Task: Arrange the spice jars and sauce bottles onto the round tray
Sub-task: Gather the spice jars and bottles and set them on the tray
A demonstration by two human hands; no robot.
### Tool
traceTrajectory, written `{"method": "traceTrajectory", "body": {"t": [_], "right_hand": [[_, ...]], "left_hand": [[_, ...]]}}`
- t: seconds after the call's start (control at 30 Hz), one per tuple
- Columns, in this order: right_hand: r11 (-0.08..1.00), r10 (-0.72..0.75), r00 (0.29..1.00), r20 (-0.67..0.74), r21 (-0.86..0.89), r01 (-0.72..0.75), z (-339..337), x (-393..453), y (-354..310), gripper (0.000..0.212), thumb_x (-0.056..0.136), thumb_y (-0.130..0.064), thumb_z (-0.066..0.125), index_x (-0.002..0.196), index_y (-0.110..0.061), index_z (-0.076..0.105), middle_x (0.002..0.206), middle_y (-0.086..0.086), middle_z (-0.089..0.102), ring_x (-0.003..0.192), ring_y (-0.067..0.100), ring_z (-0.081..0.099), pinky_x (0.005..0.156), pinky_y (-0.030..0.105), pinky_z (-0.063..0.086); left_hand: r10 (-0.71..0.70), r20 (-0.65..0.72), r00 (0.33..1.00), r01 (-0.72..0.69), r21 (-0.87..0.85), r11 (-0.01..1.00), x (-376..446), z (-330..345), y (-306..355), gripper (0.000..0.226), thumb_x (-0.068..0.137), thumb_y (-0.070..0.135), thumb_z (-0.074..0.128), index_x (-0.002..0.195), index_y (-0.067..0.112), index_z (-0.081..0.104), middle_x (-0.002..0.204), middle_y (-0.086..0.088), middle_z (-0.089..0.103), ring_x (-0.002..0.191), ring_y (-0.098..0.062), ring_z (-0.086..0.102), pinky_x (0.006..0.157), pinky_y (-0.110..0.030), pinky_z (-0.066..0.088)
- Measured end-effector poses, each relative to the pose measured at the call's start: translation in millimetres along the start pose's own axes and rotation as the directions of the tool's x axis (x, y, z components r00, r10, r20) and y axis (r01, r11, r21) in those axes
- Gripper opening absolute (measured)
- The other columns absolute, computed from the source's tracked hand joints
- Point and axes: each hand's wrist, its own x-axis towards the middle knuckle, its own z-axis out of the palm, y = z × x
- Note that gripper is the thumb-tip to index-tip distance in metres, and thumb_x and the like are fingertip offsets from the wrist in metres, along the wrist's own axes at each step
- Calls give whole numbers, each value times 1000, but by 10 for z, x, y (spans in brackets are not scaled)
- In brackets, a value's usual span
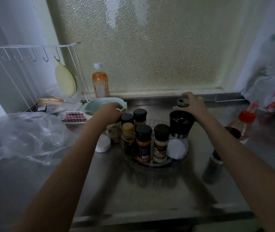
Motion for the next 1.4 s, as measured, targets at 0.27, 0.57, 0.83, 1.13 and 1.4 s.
{"method": "traceTrajectory", "body": {"t": [0.27, 0.57, 0.83, 1.13, 1.4], "right_hand": [[999, 45, 999, -15, 3, -45, 45, 59, -5, 59, 71, -28, 78, 114, -3, 45, 120, 22, 57, 110, 36, 52, 89, 43, 44], [953, -66, 954, -291, 266, 147, -315, -285, -485, 51, 69, -25, 79, 110, -10, 53, 100, 4, 57, 89, 18, 55, 71, 23, 43], [986, -116, 968, 222, 146, 84, -230, -423, -964, 54, 65, -29, 83, 108, -14, 55, 98, 12, 60, 82, 24, 64, 75, 39, 54], [987, -85, 919, 385, -94, 131, -204, -607, -1110, 40, 76, -25, 75, 104, 2, 66, 108, 23, 68, 90, 28, 64, 79, 39, 50], [982, -170, 985, 13, 88, 168, -183, -640, -1058, 23, 83, -25, 65, 97, -7, 65, 93, 4, 64, 89, 18, 60, 79, 28, 46]], "left_hand": [[189, -128, 974, -150, 261, 954, -44, 107, -138, 22, 80, 6, 57, 101, 11, 62, 105, -15, 65, 94, -35, 60, 74, -40, 49], [182, -632, 753, -180, 68, 981, -416, -155, 128, 24, 82, 27, 62, 89, 4, 59, 90, -19, 59, 77, -35, 57, 62, -30, 34], [226, -783, 580, -382, -16, 924, -1172, -355, 457, 19, 78, 27, 64, 89, 12, 66, 88, -6, 63, 77, -16, 55, 67, -19, 36], [395, -581, 711, -529, -72, 846, -1485, -167, 752, 24, 71, 32, 61, 86, 14, 68, 83, -4, 65, 74, -18, 60, 67, -37, 52], [403, -522, 751, -495, -42, 868, -1425, 64, 819, 19, 71, 26, 72, 87, 16, 68, 83, -5, 64, 74, -21, 60, 64, -30, 48]]}}
